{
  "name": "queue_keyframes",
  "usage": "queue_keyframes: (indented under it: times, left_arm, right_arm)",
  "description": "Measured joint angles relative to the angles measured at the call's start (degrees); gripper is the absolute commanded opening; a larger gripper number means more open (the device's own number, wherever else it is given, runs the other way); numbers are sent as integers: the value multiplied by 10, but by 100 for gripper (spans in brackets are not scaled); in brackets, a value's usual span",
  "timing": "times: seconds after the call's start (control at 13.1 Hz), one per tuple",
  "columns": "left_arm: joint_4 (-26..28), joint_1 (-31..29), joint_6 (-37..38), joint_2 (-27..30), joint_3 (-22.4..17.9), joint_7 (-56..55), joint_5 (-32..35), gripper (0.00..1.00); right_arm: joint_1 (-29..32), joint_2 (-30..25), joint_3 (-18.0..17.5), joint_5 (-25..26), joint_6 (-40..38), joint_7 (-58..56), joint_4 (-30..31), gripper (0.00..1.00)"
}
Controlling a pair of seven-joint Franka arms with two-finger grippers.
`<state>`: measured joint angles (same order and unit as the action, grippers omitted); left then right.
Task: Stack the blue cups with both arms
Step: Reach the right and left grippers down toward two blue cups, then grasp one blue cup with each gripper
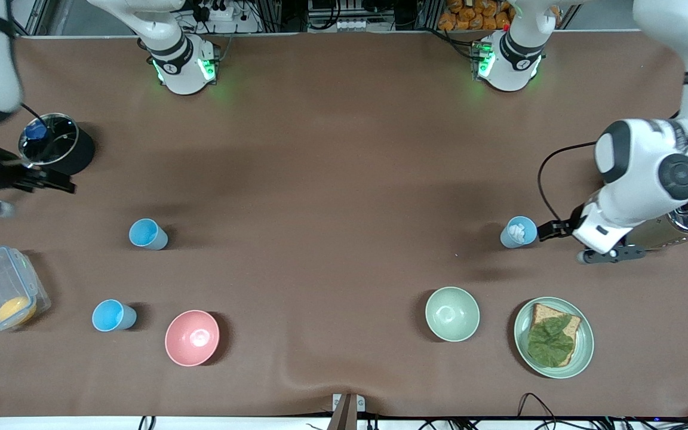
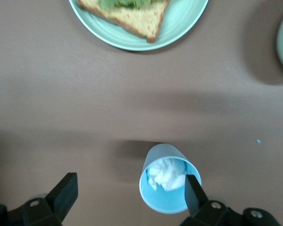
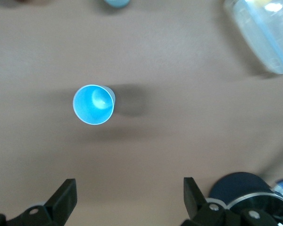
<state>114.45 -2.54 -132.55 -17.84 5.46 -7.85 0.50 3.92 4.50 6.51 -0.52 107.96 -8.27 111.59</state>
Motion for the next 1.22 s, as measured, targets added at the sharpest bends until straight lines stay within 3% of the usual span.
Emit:
queue_keyframes:
  times: [0.08, 0.23, 0.31, 0.46, 0.53, 0.99, 1.22]
  left_arm:
    - [16, 0, -32, -10, 0, 0, 0, 100]
    - [36, 0, -68, -31, 1, 0, 0, 80]
    - [39, 0, -73, -40, 2, 0, 0, 61]
    - [40, 0, -74, -53, 3, 0, 0, 10]
    - [40, 1, -75, -58, 3, 0, 0, 0]
    - [35, 9, -83, -63, 8, 0, 0, 0]
    - [22, 26, -84, -57, 49, -41, -1, 0]
  right_arm:
    - [-4, 13, -1, -1, 14, 0, 13, 100]
    - [-15, 45, -4, -8, 29, 0, 22, 100]
    - [-18, 64, -9, -15, 40, 1, 23, 100]
    - [-21, 107, -14, -20, 63, 4, 23, 100]
    - [-22, 122, -14, -21, 69, 4, 23, 100]
    - [-22, 139, -15, -25, 79, 4, 3, 100]
    - [-25, 162, -16, -29, 124, 4, -4, 100]
